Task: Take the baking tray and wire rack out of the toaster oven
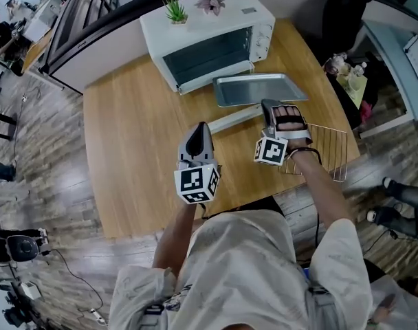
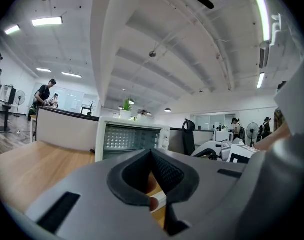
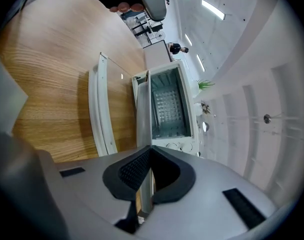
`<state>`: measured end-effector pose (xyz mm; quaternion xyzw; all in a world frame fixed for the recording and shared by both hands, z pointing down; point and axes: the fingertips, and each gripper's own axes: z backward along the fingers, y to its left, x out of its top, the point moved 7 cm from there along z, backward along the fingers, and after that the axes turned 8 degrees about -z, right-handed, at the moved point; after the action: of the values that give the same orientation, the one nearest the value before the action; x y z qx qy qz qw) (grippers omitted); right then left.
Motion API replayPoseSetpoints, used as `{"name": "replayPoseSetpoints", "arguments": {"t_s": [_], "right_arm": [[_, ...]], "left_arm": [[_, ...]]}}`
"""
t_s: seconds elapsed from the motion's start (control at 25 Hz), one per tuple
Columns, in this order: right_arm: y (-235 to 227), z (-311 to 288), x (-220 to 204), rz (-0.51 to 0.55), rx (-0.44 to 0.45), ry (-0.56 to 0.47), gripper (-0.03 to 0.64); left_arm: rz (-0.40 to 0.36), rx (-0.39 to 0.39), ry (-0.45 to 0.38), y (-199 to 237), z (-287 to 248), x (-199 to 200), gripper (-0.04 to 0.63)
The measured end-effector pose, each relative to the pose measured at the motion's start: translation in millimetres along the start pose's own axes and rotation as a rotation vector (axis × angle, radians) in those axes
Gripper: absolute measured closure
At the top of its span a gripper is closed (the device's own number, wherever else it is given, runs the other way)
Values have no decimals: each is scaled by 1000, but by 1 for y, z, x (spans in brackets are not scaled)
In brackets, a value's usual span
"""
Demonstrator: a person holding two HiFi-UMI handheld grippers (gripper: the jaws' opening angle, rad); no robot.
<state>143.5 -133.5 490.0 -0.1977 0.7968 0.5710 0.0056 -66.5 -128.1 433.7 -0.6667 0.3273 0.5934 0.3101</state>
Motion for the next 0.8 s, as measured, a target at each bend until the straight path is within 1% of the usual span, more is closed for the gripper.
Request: {"name": "replayPoseSetpoints", "arguments": {"t_s": [0.36, 0.8], "right_arm": [[-8, 14, -46, -81, -28, 123, 591], [-6, 29, -98, -176, -48, 249, 591]], "left_arm": [[-17, -108, 1, -32, -19, 3, 581], [-25, -182, 15, -55, -34, 3, 581]]}}
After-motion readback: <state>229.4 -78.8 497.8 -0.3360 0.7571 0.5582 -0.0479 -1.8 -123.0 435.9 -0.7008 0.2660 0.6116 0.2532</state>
